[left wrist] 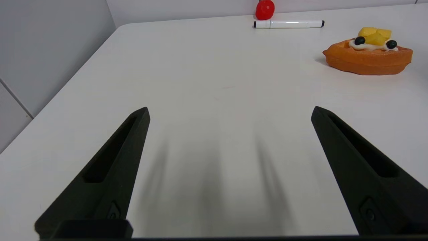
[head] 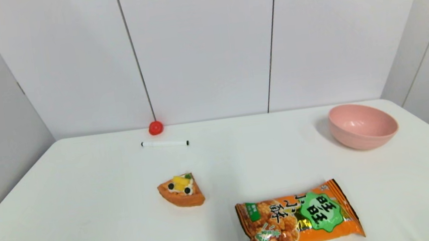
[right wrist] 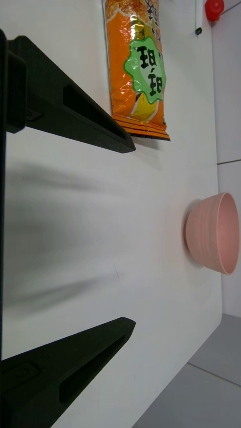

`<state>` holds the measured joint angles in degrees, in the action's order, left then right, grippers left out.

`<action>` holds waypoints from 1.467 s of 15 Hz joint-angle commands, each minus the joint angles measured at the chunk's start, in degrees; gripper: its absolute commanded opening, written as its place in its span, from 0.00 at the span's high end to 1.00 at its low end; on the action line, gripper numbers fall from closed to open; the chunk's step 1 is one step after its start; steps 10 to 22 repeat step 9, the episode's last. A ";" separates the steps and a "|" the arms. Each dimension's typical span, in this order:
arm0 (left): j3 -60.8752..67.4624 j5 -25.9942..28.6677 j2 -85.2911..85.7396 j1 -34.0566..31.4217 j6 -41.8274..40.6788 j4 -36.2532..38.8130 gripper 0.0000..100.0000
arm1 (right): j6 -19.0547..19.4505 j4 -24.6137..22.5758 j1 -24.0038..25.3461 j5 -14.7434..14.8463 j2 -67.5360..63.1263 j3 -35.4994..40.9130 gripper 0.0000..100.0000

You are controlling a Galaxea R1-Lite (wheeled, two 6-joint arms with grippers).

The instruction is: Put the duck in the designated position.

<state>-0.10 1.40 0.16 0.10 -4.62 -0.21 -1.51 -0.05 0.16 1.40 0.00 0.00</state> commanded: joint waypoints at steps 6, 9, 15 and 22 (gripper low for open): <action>0.01 0.00 -0.16 -0.01 -0.04 0.03 0.00 | 0.11 0.05 0.02 0.09 -0.09 0.00 0.00; 0.01 0.00 -0.16 -0.01 0.05 0.03 0.00 | 0.54 -0.13 0.02 -0.08 0.00 0.00 0.00; 0.01 0.00 -0.16 -0.01 0.05 0.03 0.00 | 0.54 -0.13 0.02 -0.08 0.00 0.00 0.00; 0.01 0.00 -0.16 -0.01 0.05 0.03 0.00 | 0.54 -0.13 0.02 -0.08 0.00 0.00 0.00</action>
